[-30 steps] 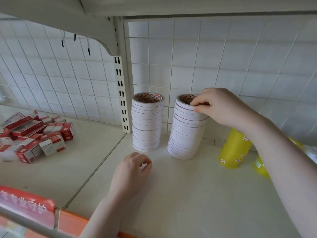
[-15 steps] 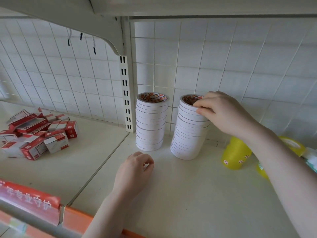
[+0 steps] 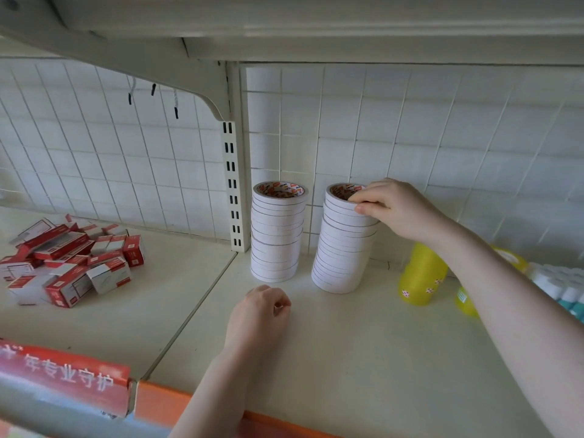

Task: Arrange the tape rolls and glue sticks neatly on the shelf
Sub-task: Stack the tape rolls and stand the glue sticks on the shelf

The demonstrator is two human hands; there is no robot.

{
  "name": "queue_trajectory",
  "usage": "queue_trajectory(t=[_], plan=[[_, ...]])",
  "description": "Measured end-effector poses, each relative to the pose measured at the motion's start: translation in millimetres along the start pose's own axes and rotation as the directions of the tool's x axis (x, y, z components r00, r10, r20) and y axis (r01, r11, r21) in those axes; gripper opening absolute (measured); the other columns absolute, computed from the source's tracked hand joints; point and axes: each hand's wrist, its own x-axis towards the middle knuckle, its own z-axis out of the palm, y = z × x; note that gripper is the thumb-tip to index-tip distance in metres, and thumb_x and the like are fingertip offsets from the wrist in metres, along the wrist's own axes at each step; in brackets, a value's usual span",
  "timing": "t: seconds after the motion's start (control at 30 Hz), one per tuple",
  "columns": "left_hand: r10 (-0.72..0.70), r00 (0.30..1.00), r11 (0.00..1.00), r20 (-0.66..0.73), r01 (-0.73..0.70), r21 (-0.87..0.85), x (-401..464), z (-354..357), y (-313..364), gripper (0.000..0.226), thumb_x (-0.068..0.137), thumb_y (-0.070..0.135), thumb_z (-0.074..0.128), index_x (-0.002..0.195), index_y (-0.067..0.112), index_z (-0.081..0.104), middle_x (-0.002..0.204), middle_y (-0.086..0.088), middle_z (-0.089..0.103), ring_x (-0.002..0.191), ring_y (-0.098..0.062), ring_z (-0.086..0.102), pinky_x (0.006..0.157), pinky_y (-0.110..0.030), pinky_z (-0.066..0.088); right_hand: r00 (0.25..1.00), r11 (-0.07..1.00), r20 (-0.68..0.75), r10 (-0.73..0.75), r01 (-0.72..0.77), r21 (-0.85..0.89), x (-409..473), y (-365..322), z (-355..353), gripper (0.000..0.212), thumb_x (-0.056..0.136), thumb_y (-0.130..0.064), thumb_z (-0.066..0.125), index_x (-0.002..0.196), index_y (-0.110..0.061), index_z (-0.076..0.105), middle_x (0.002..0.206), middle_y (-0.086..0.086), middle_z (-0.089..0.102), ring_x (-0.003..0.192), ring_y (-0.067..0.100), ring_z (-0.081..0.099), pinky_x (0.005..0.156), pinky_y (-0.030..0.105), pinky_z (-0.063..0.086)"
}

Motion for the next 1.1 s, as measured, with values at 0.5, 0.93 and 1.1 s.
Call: queue_trajectory(t=[0.5, 0.93, 1.1], plan=[[0.138, 0.982, 0.981, 0.128, -0.154, 0.120, -24.7, 6.2, 38.4, 0.034, 0.091, 0.034, 0.052, 0.123, 0.023, 0.054, 0.122, 0.000, 0.054, 0.115, -0.021, 0.045, 0.091, -0.032, 0.041, 0.843, 0.849, -0.461, 0.278, -0.440, -0.292, -146.5, -12.4, -7.2, 0.025, 0.081, -0.026, 0.055, 0.089, -0.008, 0.071, 0.086, 0.015, 0.068, 0.082, 0.037, 0.063, 0.073, 0.042, 0.050], [0.382, 0.915, 0.921, 0.129, -0.389, 0.033, -101.6, 98.0, 209.2, 0.038, 0.091, 0.037, 0.053, 0.127, 0.025, 0.052, 0.127, -0.001, 0.050, 0.121, -0.023, 0.040, 0.097, -0.033, 0.036, 0.561, 0.477, -0.654, 0.507, -0.815, -0.329, -390.8, 31.7, -81.6, 0.015, 0.074, -0.008, 0.076, 0.088, -0.004, 0.070, 0.077, 0.017, 0.065, 0.070, 0.038, 0.062, 0.062, 0.043, 0.050], [0.471, 0.873, 0.882, 0.127, -0.468, -0.057, -153.5, 161.1, 330.4, 0.039, 0.089, 0.035, 0.057, 0.126, 0.021, 0.054, 0.125, -0.004, 0.053, 0.118, -0.025, 0.043, 0.094, -0.035, 0.038, 0.428, 0.428, -0.743, 0.514, -0.879, -0.211, -497.6, 70.7, -140.4, 0.017, 0.076, -0.010, 0.074, 0.092, -0.005, 0.071, 0.084, 0.017, 0.066, 0.079, 0.039, 0.062, 0.070, 0.046, 0.051]])
